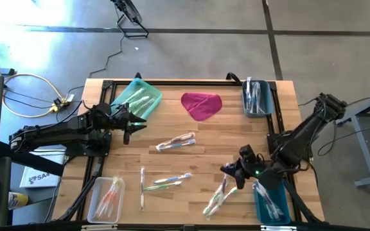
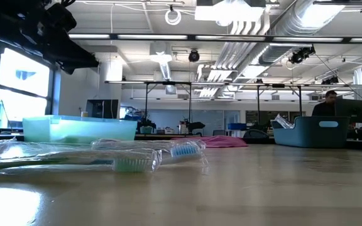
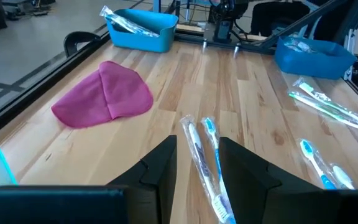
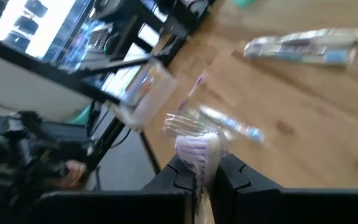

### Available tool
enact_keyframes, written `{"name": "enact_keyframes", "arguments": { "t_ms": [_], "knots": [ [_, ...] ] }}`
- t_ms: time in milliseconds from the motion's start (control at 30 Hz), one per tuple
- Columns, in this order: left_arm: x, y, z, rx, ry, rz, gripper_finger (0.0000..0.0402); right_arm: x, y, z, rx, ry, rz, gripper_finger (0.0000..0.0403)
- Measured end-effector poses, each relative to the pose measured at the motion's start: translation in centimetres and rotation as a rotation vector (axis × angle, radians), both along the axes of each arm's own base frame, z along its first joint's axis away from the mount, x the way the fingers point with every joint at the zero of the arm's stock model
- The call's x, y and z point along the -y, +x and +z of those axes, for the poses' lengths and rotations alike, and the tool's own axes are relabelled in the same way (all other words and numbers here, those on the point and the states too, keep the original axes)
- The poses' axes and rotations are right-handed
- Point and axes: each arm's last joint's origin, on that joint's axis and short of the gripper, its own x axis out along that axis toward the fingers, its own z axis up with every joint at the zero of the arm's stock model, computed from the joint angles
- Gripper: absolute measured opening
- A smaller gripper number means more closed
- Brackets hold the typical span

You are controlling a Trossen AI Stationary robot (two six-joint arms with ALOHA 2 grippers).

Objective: Pick & Place Toothbrushes
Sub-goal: Put the purple toothbrush to the dark blue bin bin

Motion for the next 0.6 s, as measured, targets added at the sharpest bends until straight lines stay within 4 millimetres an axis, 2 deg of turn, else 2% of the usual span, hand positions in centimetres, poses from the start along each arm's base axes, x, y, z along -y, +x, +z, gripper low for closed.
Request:
{"name": "enact_keyframes", "arguments": {
  "t_ms": [233,500,600],
  "knots": [
    [0.0,0.0,0.1,0.008,0.002,0.000,0.0116,-1.7,-1.5,-0.2,-0.050,0.128,0.103,0.0010],
    [0.0,0.0,0.1,0.012,-0.032,0.009,0.0116,-2.7,-3.4,-1.2,-0.227,0.277,0.155,0.0010],
    [0.0,0.0,0.1,0.016,-0.061,0.015,0.0116,-2.9,-4.3,-1.6,-0.279,0.276,0.153,0.0010]
  ]
}}
